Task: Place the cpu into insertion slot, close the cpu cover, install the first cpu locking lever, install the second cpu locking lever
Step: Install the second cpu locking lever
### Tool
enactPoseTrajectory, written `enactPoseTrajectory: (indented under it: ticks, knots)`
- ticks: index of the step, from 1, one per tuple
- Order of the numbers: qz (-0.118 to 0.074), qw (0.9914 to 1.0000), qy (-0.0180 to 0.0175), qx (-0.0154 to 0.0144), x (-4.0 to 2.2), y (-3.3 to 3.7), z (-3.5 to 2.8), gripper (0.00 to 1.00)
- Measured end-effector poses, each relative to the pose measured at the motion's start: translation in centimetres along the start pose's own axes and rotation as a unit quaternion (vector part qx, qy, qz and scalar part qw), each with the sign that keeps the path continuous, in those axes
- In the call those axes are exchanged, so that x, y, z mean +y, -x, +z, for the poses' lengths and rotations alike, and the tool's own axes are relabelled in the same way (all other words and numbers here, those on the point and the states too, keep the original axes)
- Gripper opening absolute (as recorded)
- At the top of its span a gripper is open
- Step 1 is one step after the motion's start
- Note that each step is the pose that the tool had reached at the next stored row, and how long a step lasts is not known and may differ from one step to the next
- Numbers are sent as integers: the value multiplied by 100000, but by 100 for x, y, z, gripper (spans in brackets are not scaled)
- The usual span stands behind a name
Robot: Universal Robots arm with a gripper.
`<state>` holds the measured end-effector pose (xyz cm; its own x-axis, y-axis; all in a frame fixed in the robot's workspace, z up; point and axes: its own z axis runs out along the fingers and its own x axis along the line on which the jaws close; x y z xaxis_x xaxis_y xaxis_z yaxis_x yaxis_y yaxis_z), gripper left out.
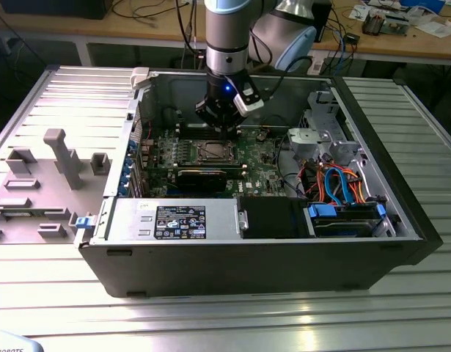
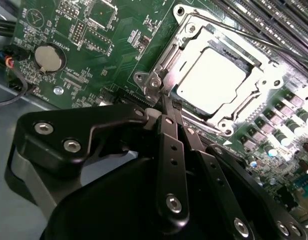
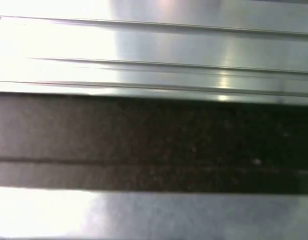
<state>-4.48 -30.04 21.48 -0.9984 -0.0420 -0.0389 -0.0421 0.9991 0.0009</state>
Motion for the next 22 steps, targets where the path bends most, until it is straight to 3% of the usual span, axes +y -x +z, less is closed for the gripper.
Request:
enactPoseTrajectory:
  ticks: [1, 3, 6, 13, 18, 22]
  knots:
    - [3, 100000, -142, -5, 1, 2, 1, 11]
    - [-35, 99993, -1209, 54, 0, 1, -1, 11]
    - [-82, 99973, -2320, 95, 0, 1, 0, 11]
    - [-83, 99971, -2412, 105, 0, 5, -84, 11]
    - [-79, 99970, -2449, 100, -8, 4, -83, 11]
    - [-95, 99966, -2602, 113, -60, 2, -82, 11]
